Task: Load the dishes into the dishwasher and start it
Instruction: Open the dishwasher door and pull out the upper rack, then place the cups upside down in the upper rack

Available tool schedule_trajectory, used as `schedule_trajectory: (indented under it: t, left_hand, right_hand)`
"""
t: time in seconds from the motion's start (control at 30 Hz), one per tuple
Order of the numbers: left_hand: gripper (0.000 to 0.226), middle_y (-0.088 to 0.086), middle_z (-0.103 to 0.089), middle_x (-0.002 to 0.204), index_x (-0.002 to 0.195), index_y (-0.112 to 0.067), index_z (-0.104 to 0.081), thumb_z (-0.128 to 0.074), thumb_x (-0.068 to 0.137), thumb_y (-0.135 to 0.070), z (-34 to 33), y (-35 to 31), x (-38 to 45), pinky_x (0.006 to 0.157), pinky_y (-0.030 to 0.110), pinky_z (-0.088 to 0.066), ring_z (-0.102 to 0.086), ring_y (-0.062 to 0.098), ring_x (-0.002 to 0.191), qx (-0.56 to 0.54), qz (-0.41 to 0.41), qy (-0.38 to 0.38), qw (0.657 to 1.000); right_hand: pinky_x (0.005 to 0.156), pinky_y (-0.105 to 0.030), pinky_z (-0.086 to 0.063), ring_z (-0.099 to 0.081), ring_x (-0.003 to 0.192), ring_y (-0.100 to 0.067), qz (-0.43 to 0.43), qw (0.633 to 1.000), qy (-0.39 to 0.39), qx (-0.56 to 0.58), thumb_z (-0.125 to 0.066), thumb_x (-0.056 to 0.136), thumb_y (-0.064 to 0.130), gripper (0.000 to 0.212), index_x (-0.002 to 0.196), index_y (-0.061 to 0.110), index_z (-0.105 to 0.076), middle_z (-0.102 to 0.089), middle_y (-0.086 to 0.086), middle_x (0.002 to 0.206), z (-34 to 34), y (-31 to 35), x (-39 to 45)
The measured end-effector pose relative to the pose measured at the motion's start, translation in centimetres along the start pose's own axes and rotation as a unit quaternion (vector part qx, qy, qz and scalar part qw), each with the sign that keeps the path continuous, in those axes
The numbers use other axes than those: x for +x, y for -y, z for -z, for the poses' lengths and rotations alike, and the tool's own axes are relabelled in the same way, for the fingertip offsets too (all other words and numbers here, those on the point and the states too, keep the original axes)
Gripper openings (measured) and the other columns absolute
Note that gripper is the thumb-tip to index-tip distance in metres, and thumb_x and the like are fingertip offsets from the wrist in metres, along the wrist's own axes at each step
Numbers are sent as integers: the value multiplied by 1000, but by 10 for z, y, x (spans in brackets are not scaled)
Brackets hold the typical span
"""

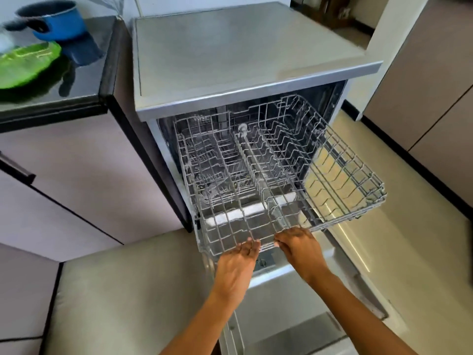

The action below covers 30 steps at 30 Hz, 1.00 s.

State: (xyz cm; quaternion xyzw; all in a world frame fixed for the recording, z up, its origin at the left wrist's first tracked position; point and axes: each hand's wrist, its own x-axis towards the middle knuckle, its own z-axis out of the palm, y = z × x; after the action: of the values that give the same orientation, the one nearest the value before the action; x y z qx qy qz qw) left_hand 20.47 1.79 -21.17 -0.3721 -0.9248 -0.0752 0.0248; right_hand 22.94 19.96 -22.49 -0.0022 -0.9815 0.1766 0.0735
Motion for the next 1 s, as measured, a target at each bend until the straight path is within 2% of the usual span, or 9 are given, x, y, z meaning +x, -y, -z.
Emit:
schedule_trajectory:
  t: [0.1,0.23,0.37,0.6,0.77,0.9,1.0]
  left_hand:
    - [71,-2,-74,84,89,-17,-78,-89,19,-5,3,-16,-15,35,16,-41,-63,6,48,-5,-5,21,1000]
    - [76,0,-74,91,97,-17,-77,-89,23,-4,-9,-27,-32,33,17,-40,-64,8,50,3,-16,48,999]
    - [67,1,-74,90,100,-16,-76,-90,35,-9,-13,-37,-44,36,19,-44,-67,9,56,-4,-25,37,999]
    - [63,0,-74,89,98,-15,-76,-92,38,-13,-14,-43,-50,39,18,-47,-68,8,59,0,-23,8,1000]
    - [63,3,-73,98,104,-13,-74,-91,43,-11,-20,-43,-52,50,23,-55,-72,13,73,-3,-16,4,1000]
    - [61,2,-73,101,110,-15,-72,-90,51,-13,-12,-40,-54,56,25,-57,-72,13,77,-40,-18,-3,999]
    - [48,1,-72,104,115,-16,-69,-79,69,-14,2,-36,-54,72,30,-57,-71,15,88,-50,-21,-36,998]
  right_hand:
    - [78,-30,-52,-66,72,-13,-4,1000,7,0,-79,72,18,12,77,24,-72,-71,8,76,2,0,-24]
    - [79,-32,-54,-66,76,-13,-8,1000,6,0,-78,73,16,12,79,24,-72,-71,8,79,2,0,-49]
    - [74,-29,-55,-67,69,-12,3,1000,-20,-6,-85,59,7,25,73,24,-73,-70,9,73,6,3,-63]
    - [77,-28,-53,-67,70,-12,2,1000,-25,-8,-85,59,7,27,76,24,-73,-70,9,74,3,4,-70]
    - [76,-28,-53,-67,70,-13,5,999,-29,-13,-85,60,6,27,78,22,-74,-71,8,74,3,3,-70]
    - [77,-29,-53,-69,74,-16,12,1000,-7,-19,-84,62,5,27,83,19,-75,-73,5,79,9,6,-70]
    - [81,-33,-54,-69,85,-20,11,1000,16,-15,-77,71,2,28,95,16,-74,-73,1,93,17,9,-67]
